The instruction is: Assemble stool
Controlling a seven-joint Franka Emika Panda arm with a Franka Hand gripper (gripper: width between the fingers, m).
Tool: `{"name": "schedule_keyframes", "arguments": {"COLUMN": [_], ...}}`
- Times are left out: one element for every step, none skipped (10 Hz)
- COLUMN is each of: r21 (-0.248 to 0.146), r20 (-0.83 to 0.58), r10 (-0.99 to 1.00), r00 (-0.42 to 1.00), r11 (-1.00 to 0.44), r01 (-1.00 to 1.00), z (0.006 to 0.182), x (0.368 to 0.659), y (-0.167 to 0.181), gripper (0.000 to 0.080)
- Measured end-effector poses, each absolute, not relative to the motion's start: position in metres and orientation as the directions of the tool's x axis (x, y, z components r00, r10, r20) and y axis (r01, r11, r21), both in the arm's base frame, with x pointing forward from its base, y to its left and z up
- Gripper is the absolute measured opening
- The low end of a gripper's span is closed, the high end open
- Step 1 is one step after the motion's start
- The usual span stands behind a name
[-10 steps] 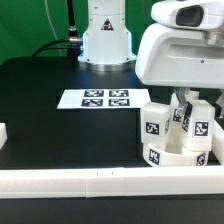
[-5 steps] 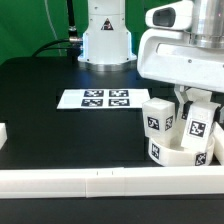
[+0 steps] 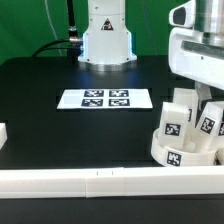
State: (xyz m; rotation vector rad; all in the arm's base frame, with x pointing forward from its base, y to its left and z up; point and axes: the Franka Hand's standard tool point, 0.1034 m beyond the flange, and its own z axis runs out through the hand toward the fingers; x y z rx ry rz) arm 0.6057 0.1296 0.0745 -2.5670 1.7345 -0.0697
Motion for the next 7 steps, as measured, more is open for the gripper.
{"name": "schedule_keyframes", "arguments": {"r21": [-0.063, -0.065, -0.065, -0.066, -0.069, -0.109, -0.143], "r20": [0.009, 0.001, -0.004, -0.008, -0.012, -0.051, -0.087], "r10": [-0.944, -0.965, -0.98, -0.989, -0.993, -0.997, -0.979], "r00": [0.329, 0.263, 0.198, 0.149, 0.118, -0.052, -0.184], "r11": [-0.328, -0.262, -0.197, -0.148, -0.117, 0.057, 0.195], "r01": [-0.942, -0.963, -0.978, -0.987, -0.991, -0.992, -0.97], "z": [0.0744, 0.0743, 0.074, 0.0741, 0.074, 0.0738, 0.0735], "x": [0.6059, 0.606, 0.606, 0.6063, 0.6068, 0.6098, 0.6111], "y": [0.1297, 0.1302, 0.1303, 0.1303, 0.1302, 0.1289, 0.1274], "gripper": [0.034, 0.034, 0.034, 0.034, 0.034, 0.034, 0.034]}}
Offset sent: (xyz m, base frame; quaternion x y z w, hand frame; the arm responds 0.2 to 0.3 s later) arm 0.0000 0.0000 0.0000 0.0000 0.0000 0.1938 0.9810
